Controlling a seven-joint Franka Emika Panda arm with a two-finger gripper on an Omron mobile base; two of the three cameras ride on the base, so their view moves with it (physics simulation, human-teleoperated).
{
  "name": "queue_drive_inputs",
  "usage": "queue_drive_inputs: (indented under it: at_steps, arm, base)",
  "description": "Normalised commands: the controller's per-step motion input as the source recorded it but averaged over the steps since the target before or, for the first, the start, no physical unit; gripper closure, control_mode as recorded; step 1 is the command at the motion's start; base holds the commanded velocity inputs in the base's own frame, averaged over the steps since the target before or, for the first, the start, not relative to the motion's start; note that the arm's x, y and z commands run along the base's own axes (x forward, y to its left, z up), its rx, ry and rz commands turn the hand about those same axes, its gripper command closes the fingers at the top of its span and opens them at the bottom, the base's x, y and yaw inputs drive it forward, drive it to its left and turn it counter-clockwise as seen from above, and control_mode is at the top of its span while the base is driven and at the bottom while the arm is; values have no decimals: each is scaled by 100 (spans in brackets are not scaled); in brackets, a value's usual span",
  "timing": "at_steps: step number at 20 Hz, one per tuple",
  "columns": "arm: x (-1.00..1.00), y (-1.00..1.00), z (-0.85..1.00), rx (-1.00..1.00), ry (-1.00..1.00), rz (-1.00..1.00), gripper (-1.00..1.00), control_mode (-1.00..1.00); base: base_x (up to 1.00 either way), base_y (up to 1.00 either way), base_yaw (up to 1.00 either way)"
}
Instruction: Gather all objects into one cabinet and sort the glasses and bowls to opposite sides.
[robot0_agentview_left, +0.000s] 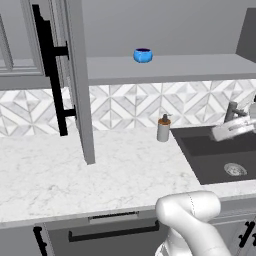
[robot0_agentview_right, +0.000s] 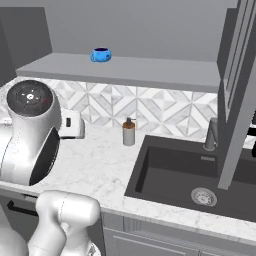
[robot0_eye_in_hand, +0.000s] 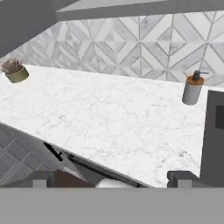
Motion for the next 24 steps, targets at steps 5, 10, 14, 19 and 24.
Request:
queue_drive_inputs:
  at_steps: [5, 10, 14, 19, 24]
  arm:
    - [-36, 30, 99, 3, -52, -17, -100, -100]
    - [-18, 14, 97, 0, -40, -37, -100, -100]
    - [22, 0, 100, 1, -26, -41, -100, -100]
    - [19, 0, 82, 2, -11, -13, -100, -100]
    - [70, 8, 10, 5, -5, 5, -100, -100]
  base:
    - [0, 0, 0]
    - [0, 0, 0]
    - [0, 0, 0]
    - [0, 0, 0]
    - [0, 0, 0]
